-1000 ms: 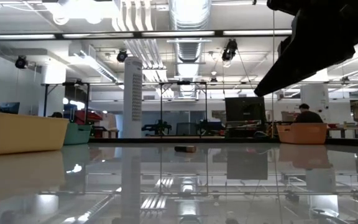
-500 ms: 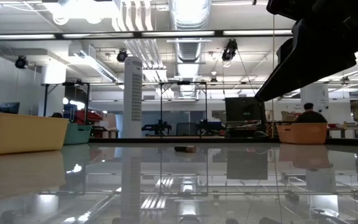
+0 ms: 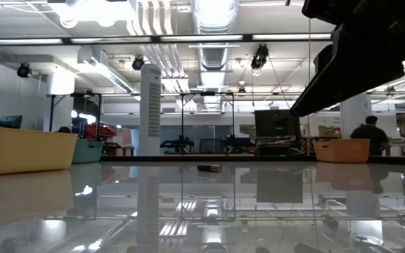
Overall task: Sort batteries
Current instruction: Put the black battery into the green bin
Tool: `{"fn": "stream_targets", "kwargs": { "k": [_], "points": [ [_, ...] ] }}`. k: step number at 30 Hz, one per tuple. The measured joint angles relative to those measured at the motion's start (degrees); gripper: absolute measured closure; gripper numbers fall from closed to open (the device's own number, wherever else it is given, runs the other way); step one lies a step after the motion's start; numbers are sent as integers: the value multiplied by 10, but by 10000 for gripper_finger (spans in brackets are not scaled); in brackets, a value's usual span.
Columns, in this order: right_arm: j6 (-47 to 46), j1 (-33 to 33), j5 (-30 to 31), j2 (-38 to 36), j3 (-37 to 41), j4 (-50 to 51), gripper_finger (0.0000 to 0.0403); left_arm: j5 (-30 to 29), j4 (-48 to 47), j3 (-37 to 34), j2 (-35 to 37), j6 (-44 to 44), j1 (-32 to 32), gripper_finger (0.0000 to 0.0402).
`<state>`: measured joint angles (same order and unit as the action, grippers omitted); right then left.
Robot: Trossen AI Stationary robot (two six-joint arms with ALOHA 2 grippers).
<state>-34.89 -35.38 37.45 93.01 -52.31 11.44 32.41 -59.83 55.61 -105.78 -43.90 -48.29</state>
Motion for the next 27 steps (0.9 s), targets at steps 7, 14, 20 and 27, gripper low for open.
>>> {"fn": "stream_targets", "kwargs": {
  "k": [7, 14, 20, 27],
  "points": [
    [0, 0, -5, 0, 0, 0, 184, 16, 2, -12, 0, -3, -14, 154],
    [-5, -3, -6, 0, 0, 1, 184, 35, 16, -9, 0, -30, -50, 154],
    [-13, -4, -5, 0, 0, 1, 184, 14, 27, -10, 0, -59, -53, 155],
    [-12, -4, -5, 0, 1, 2, 184, 21, 69, -13, 0, -90, -60, 155]
  ]
}}
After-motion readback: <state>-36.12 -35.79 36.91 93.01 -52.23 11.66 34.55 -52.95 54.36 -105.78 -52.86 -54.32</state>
